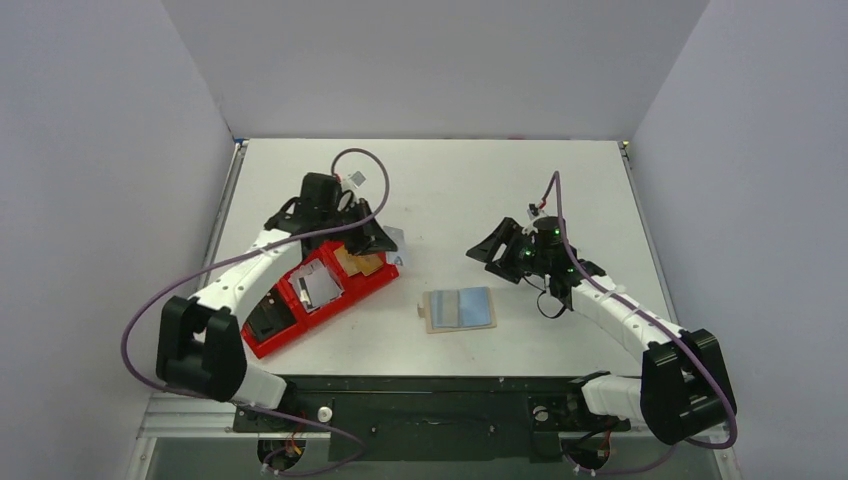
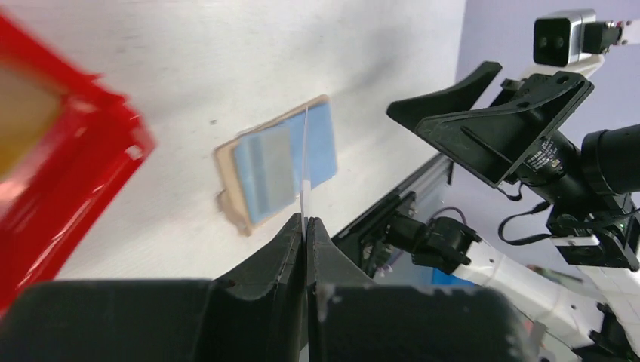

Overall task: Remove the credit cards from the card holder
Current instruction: Place the credit card in the storage box.

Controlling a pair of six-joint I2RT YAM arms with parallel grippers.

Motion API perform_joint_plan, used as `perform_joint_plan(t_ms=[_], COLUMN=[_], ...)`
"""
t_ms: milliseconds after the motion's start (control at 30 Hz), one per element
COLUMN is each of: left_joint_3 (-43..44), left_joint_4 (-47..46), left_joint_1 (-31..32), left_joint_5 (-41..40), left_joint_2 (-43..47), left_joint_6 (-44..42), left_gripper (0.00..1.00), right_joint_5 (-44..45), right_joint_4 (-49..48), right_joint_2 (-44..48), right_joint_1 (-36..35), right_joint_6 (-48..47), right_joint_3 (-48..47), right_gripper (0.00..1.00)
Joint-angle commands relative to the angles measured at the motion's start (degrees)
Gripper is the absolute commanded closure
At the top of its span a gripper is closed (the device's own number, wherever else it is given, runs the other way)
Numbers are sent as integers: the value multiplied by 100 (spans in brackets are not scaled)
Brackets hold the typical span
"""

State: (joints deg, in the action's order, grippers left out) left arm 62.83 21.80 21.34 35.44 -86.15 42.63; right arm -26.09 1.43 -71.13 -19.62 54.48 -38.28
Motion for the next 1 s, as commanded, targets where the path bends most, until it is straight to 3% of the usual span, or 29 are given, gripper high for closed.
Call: perform_joint_plan(t_ms=[0, 233, 433, 600, 967], left_joint_3=[-108, -360, -791, -1032, -1335], left_joint_4=[1188, 2347, 2802, 2599, 1395], left_joint_1=[-380, -1367, -2197, -2611, -2648], left_joint_5=[-958, -1709, -2130, -2274, -1868], left_joint_2=[885, 1775, 2269, 2232, 1260], left_joint_6=[-637, -925, -1002, -945, -873], left_gripper=[100, 100, 100, 100, 100], right_joint_5=[319, 352, 270, 180, 182], right_joint_4=[235, 281, 384, 427, 432], right_joint_2=[-77, -175, -279, -377, -423], right_joint_1=[-35, -47, -42, -48, -32], right_joint_6=[-318, -411, -556, -680, -822], right_joint_3=[-282, -367, -400, -429, -463], right_gripper=[36, 36, 36, 36, 36])
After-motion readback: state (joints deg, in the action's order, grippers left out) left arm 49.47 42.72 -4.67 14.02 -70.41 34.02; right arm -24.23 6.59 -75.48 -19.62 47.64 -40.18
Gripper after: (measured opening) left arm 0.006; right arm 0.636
